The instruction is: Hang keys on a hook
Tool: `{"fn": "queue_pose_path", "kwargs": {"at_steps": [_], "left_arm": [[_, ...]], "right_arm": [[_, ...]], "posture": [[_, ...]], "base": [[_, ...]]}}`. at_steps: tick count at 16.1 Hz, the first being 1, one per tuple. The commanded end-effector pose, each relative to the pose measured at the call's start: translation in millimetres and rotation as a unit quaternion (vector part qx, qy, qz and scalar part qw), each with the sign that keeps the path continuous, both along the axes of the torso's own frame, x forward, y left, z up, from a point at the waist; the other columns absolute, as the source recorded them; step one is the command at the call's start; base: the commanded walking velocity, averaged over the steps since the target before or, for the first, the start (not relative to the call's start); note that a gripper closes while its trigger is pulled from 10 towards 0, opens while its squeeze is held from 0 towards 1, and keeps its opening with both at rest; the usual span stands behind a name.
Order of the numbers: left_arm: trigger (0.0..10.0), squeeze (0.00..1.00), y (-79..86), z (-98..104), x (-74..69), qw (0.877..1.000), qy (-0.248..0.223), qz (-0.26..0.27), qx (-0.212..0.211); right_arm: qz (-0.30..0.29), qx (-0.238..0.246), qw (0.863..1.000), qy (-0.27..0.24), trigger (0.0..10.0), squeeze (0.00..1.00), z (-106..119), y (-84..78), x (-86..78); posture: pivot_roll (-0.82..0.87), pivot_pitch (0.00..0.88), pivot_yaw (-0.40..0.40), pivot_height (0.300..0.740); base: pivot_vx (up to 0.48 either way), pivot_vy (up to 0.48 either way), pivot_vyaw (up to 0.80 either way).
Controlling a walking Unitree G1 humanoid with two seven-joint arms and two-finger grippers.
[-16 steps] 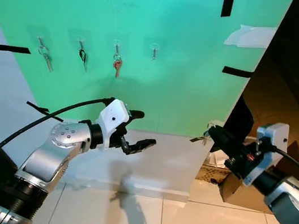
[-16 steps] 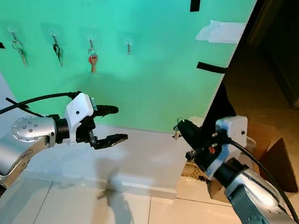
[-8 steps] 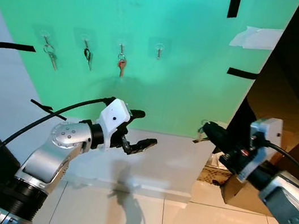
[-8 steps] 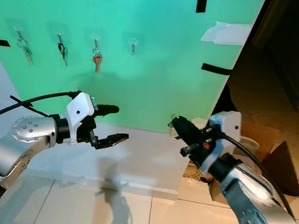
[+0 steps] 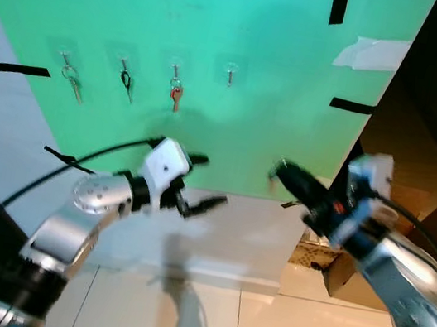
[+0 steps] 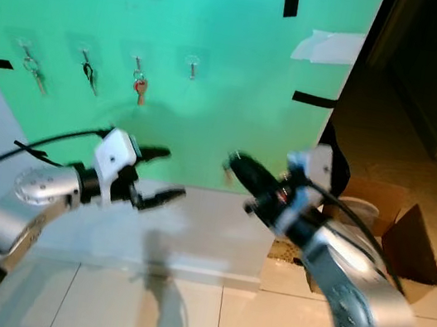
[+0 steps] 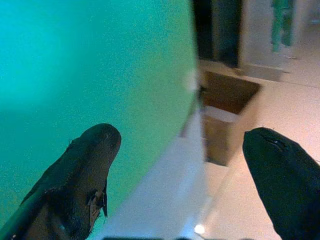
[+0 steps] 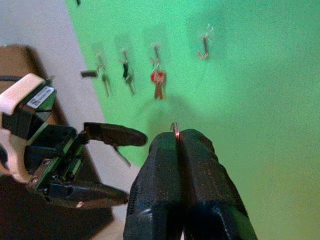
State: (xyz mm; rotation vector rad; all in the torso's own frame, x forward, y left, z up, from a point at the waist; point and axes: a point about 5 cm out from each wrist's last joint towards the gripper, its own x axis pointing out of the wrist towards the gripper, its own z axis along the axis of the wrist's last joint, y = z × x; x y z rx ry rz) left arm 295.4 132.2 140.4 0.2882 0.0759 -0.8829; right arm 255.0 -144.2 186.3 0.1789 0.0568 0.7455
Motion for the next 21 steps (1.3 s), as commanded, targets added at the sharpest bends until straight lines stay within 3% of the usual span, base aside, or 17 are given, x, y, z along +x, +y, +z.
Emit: {"fn": "queue_pose_path", "kwargs": {"at_steps": [1,3,7,10,15,21], "left_arm": [[10.0,0.00,10.3,6.2,9.0,0.999,-0.025,0.044,0.004],[10.0,0.00,12.0,12.3,15.8,0.995,-0.044,0.089,-0.014],[10.0,0.00,2.2,7.3,14.6,0.993,-0.050,0.106,-0.026],[10.0,0.00,0.8,11.6,17.3,0.990,-0.059,0.122,-0.043],[10.0,0.00,-0.4,9.8,19.6,0.989,-0.052,0.131,-0.050],[10.0,0.00,1.8,9.1,19.0,0.988,-0.052,0.134,-0.050]], "right_arm": [[-0.029,0.005,1.000,-0.005,10.0,0.00,1.2,0.2,5.4],[-0.076,0.000,0.997,0.009,10.0,0.00,-8.4,0.3,9.5],[-0.124,0.003,0.992,0.034,10.0,0.00,-25.0,-0.1,4.7],[-0.145,0.004,0.989,0.030,10.0,0.00,-24.9,-1.4,6.4],[-0.148,-0.015,0.989,0.019,10.0,0.00,-25.6,2.6,4.9],[-0.138,-0.020,0.990,0.016,10.0,0.00,-26.5,3.9,7.5]], "posture": [[-0.17,0.000,0.086,0.740],[-0.17,0.000,0.086,0.740],[-0.18,0.000,0.095,0.740],[-0.19,0.000,0.099,0.740],[-0.20,0.000,0.116,0.740],[-0.18,0.000,0.100,0.740]], "base": [[0.000,0.000,0.00],[0.000,0.000,0.00],[0.000,0.000,0.00],[0.000,0.000,0.00],[0.000,0.000,0.42],[0.274,0.000,0.67]]}}
